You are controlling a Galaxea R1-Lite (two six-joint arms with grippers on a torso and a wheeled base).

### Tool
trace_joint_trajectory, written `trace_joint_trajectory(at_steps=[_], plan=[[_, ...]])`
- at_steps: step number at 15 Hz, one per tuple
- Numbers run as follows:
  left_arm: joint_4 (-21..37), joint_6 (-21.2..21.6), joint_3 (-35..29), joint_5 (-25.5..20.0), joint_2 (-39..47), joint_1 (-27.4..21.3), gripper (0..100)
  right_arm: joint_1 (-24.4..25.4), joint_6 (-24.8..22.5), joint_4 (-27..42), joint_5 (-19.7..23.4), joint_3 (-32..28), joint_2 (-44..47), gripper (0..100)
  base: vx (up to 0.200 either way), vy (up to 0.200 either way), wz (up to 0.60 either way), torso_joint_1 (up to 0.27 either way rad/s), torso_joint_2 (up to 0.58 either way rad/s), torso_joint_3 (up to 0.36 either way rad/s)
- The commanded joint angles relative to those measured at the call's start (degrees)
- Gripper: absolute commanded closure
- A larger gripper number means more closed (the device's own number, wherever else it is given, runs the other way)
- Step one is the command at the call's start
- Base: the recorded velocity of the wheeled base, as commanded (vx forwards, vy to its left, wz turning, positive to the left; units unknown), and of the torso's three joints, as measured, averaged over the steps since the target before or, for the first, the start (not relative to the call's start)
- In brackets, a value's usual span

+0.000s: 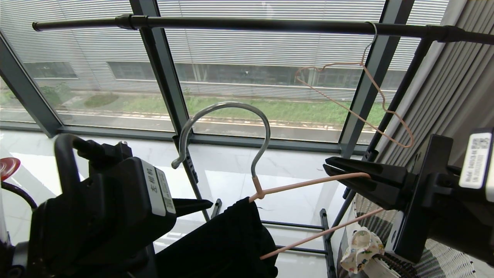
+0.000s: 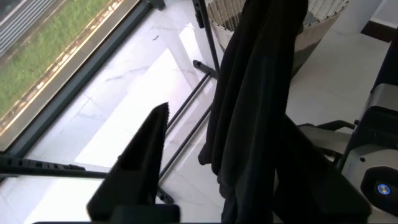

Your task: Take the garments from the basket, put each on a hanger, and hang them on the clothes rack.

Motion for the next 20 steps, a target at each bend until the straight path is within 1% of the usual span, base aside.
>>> trace_joint_trajectory(at_steps=[1,6,7,11,12,15,17,18,19,20], plan=[[-0.1,-0.1,0.1,0.0,0.3,0.0,100,0.1,0.0,0.0,0.0,0.1,0.0,100,0.0,0.0,0.0,0.0,0.0,0.0],[-1.9,-0.7,0.0,-0.1,0.3,0.0,100,0.2,0.3,0.0,0.0,0.4,0.0,100,0.0,0.0,0.0,0.0,0.0,0.0],[-2.1,-1.2,0.0,-0.1,0.3,0.0,100,0.2,0.3,0.0,0.0,0.6,-0.1,0,0.0,0.0,0.0,0.0,0.0,0.0],[-3.2,-1.4,1.7,0.1,-0.2,1.0,100,-0.2,0.5,0.0,0.0,0.8,-0.8,0,0.0,0.0,0.0,0.0,0.0,0.0],[-4.7,-1.3,2.6,0.3,-0.2,1.9,100,-0.2,0.6,0.0,0.0,0.9,-1.0,0,0.0,0.0,0.0,0.0,0.0,0.0],[-11.3,-0.8,5.0,0.3,0.0,5.0,100,-0.1,0.9,0.0,0.0,3.9,-2.2,0,0.0,0.0,0.0,0.0,0.0,0.0],[-14.0,-0.8,6.0,0.3,-0.3,5.8,100,0.1,2.5,0.0,0.0,5.1,-2.7,0,0.0,0.0,0.0,0.0,0.0,0.0],[-15.6,-0.8,5.8,0.3,-0.3,6.5,100,0.5,3.9,0.3,0.0,5.2,-2.8,0,0.0,0.0,0.0,0.0,0.0,0.0],[-18.2,-0.7,5.7,0.3,-0.4,6.8,100,1.5,7.4,0.4,0.0,5.4,-2.2,0,0.0,0.0,0.0,0.0,0.0,0.0],[-20.5,-0.5,5.6,0.3,-0.5,6.8,100,2.1,13.4,0.7,0.0,5.4,-0.8,0,0.0,0.0,0.0,0.0,0.0,0.0]])
